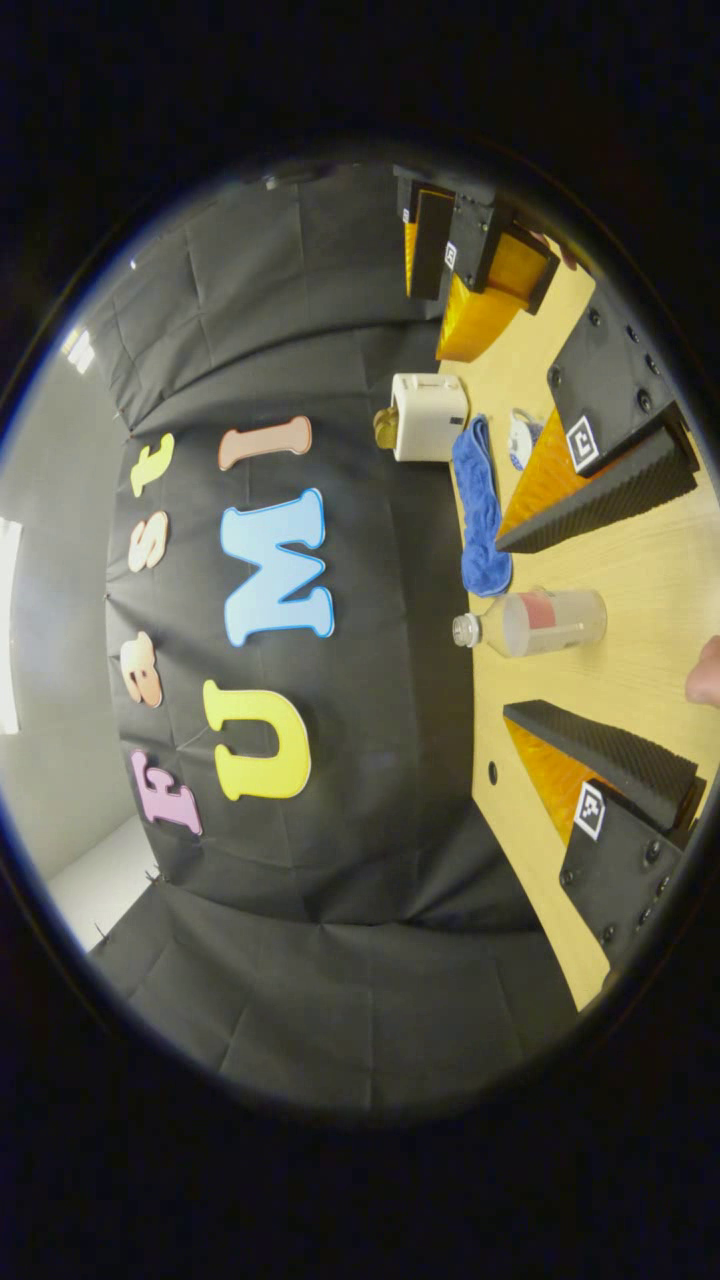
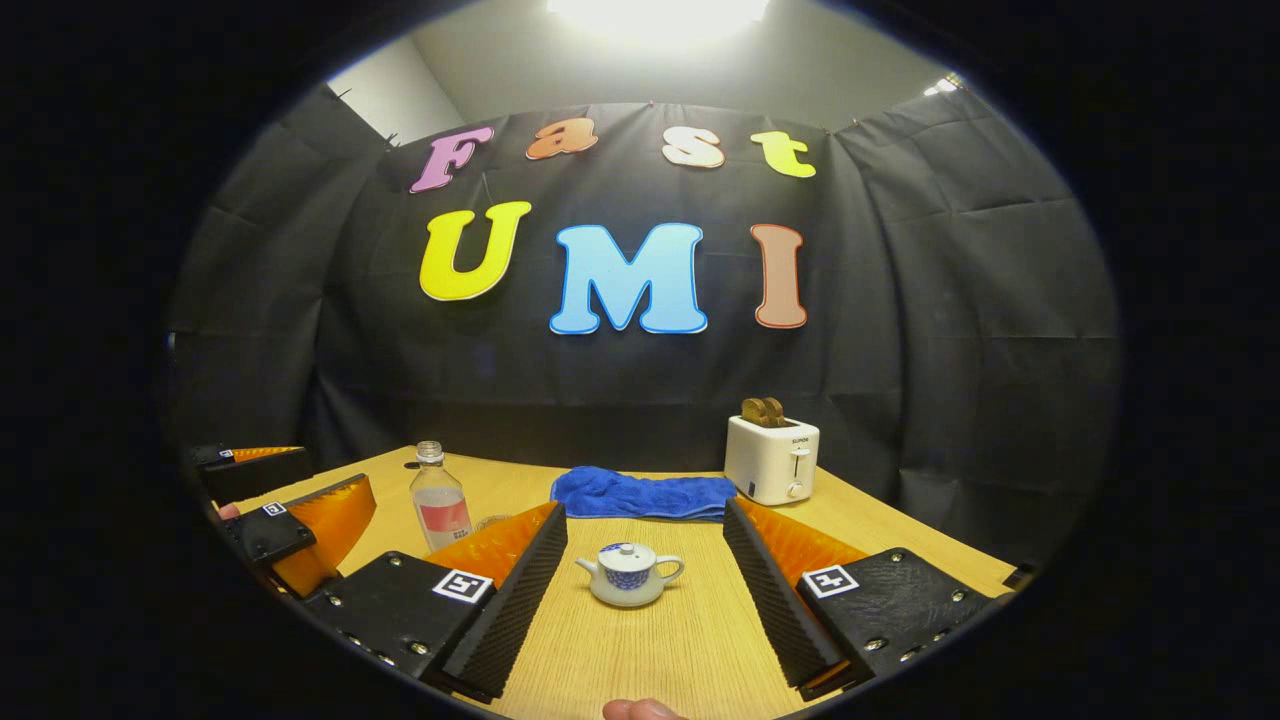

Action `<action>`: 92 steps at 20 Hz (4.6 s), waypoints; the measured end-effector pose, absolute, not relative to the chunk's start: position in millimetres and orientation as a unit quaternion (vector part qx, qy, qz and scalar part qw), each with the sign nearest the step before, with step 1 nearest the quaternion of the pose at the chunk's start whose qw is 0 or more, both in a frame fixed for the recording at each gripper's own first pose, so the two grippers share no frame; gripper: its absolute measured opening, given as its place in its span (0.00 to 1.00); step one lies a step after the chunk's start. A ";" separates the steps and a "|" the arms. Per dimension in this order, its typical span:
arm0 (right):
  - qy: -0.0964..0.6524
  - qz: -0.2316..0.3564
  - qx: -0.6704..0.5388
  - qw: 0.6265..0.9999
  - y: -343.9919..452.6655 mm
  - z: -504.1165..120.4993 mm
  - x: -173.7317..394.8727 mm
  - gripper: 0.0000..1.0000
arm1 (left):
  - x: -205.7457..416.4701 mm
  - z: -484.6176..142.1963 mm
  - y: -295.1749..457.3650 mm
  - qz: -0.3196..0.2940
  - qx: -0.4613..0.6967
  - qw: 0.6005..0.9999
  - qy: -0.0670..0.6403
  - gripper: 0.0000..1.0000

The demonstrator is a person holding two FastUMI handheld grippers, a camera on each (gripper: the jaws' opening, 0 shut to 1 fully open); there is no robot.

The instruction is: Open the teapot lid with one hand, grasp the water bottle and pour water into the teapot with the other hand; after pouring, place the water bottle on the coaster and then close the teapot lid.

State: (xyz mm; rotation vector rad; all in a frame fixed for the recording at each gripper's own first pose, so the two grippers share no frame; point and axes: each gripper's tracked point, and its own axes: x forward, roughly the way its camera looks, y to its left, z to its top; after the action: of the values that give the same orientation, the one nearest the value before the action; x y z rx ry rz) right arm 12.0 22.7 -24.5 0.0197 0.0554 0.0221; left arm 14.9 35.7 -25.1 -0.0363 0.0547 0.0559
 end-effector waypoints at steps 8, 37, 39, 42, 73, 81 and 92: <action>0.042 0.035 0.014 0.998 35.1 -43.0 35.8 0.97 | 19.0 -28.9 45.3 0.035 -0.024 0.999 0.031 1.00; 0.136 0.017 0.000 0.991 53.4 -146.9 159.4 0.28 | 33.0 -45.3 77.4 0.056 -0.032 0.997 0.047 1.00; 0.138 0.020 -0.003 0.990 54.6 -148.3 161.7 0.28 | 34.5 -47.8 77.5 0.055 -0.034 0.997 0.050 1.00; 0.137 0.018 0.010 0.990 51.2 -149.3 163.1 0.07 | 34.5 -48.7 74.7 0.052 -0.035 0.997 0.051 1.00; 0.098 0.066 0.032 0.992 21.5 -88.6 103.0 0.07 | 132.6 -157.9 14.6 -0.009 -0.045 0.988 0.146 1.00; 0.104 0.075 0.037 0.991 15.2 -87.5 96.0 0.07 | 157.4 -181.5 16.4 0.006 -0.041 0.985 0.169 1.00; 0.098 0.072 0.029 0.992 -2.1 -82.9 80.5 0.07 | 171.6 -181.1 14.8 0.000 -0.009 0.983 0.183 0.87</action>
State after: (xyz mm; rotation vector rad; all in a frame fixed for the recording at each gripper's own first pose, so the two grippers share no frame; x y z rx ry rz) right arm 80.5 -2.1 -82.9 0.0587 0.1970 0.1442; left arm 171.6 14.8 -181.1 -0.0173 0.3680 -0.0003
